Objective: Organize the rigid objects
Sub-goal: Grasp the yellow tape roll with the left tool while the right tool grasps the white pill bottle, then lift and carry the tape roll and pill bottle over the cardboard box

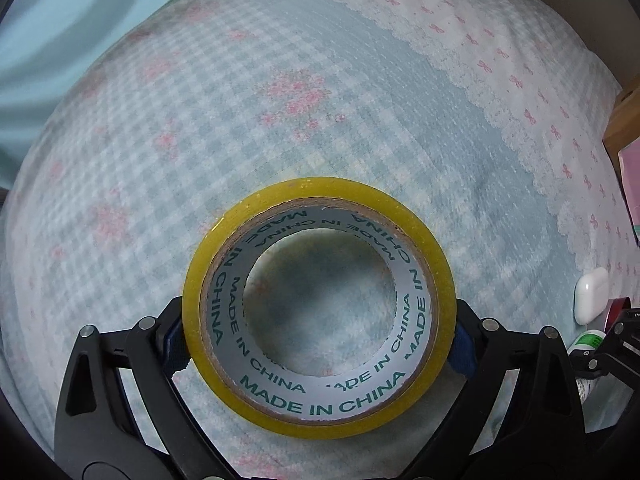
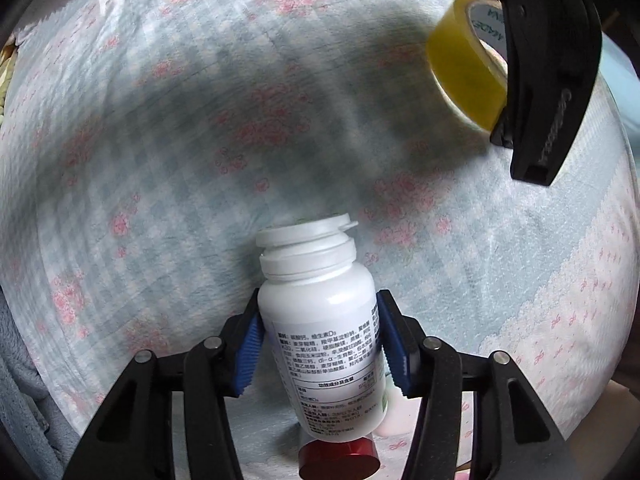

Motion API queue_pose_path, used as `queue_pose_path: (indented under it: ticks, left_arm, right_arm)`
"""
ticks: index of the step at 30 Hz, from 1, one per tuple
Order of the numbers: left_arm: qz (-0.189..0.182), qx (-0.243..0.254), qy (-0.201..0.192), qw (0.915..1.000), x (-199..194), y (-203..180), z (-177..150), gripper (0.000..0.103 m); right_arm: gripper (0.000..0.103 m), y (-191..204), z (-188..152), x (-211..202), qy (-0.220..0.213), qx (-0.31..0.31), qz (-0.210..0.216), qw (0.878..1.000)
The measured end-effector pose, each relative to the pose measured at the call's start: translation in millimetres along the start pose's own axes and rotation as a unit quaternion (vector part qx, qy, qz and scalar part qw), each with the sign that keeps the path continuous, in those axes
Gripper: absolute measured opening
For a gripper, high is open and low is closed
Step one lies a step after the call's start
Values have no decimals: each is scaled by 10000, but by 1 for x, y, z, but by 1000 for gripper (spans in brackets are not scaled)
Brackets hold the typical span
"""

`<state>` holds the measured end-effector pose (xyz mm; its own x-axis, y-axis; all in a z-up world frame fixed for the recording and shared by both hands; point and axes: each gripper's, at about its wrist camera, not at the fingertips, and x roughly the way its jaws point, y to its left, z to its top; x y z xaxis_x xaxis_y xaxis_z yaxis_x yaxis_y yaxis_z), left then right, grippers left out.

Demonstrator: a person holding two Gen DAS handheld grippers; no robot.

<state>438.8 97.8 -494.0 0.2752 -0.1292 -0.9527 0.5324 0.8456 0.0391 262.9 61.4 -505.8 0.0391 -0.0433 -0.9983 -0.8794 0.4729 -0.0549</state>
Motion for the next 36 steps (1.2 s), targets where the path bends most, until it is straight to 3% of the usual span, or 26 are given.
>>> queue_pose_path:
  ticks: [7,15,25,33,36]
  left_arm:
    - [31,-553,-75,9984,-36,27,-22,96]
    - [130,-1178,-204,9927,-98,34,-69,96]
    - [185,-1880,-481,9808,-198,19,-120,96]
    - [215,-1979,-840,9764,-282,-16,-143,96]
    - [204,-1900,-968,9768,-303,-34,-142,96]
  right_arm:
    - [48,-7,-14,-35,-133,710,271,9970]
    - [48,-20,-35,-77,-338,1844,642,9802]
    - [48,-23,-76,-165,-835,3193,943,9392]
    - [48,2,-110,-230,-1178,3759,945,9143]
    - [48,3,-133,-247,-1368,4031,1010,8992]
